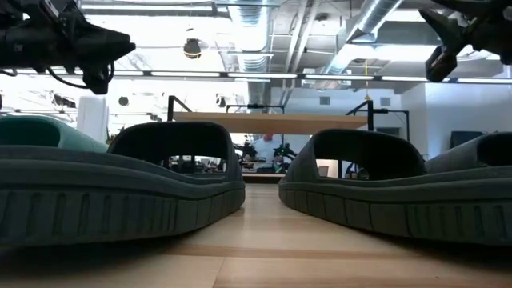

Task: Pick and place slides into the shelf
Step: Put the black slipper on the shelf

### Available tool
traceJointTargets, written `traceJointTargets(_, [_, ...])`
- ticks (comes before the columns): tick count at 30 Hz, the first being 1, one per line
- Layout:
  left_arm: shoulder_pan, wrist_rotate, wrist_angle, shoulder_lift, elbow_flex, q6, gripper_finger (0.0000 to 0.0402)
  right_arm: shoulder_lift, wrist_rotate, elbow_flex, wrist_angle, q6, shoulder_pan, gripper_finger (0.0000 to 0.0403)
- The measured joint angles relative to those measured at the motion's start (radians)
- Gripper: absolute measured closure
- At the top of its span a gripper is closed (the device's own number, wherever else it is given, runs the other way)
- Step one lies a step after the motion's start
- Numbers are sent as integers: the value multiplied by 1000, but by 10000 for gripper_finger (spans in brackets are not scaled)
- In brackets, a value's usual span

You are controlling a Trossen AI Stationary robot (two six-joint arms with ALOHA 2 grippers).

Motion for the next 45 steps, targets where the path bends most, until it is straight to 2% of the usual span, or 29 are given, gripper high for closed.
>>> traceJointTargets(2, [-6,117,35,15,0,-16,346,-1,-30,4,-11,0,0,326])
traceJointTargets(4, [-28,251,69,44,0,-38,346,1,-98,19,-45,-17,0,326])
traceJointTargets(5, [-49,285,97,66,0,-49,346,5,-134,26,-42,-34,2,326])
traceJointTargets(8, [-133,261,212,148,0,-26,346,26,-158,34,2,-113,14,326])
traceJointTargets(12, [-246,242,421,317,30,121,346,61,-159,34,132,-284,33,326])
traceJointTargets(15, [-323,248,551,464,83,237,346,98,-158,35,231,-329,53,326])
traceJointTargets(22, [-416,240,561,790,285,473,346,214,-158,36,299,-330,120,326])
traceJointTargets(25, [-419,200,564,877,353,533,346,296,-157,63,296,-331,157,326])
traceJointTargets(29, [-419,177,527,958,418,421,346,466,-136,163,233,-380,211,326])
traceJointTargets(31, [-418,167,485,992,445,451,346,554,-120,231,166,-439,237,326])
traceJointTargets(33, [-417,106,441,1029,466,488,346,646,-73,305,99,-508,259,326])
traceJointTargets(36, [-416,-56,320,1069,482,477,346,768,29,412,-43,-560,278,324])
traceJointTargets(39, [-416,-204,196,1097,501,432,346,865,64,514,-163,-568,288,314])
traceJointTargets(42, [-427,-232,122,1119,520,416,346,944,93,597,-250,-546,308,296])
traceJointTargets(45, [-460,-232,117,1133,544,425,346,1016,150,692,-338,-545,337,274])
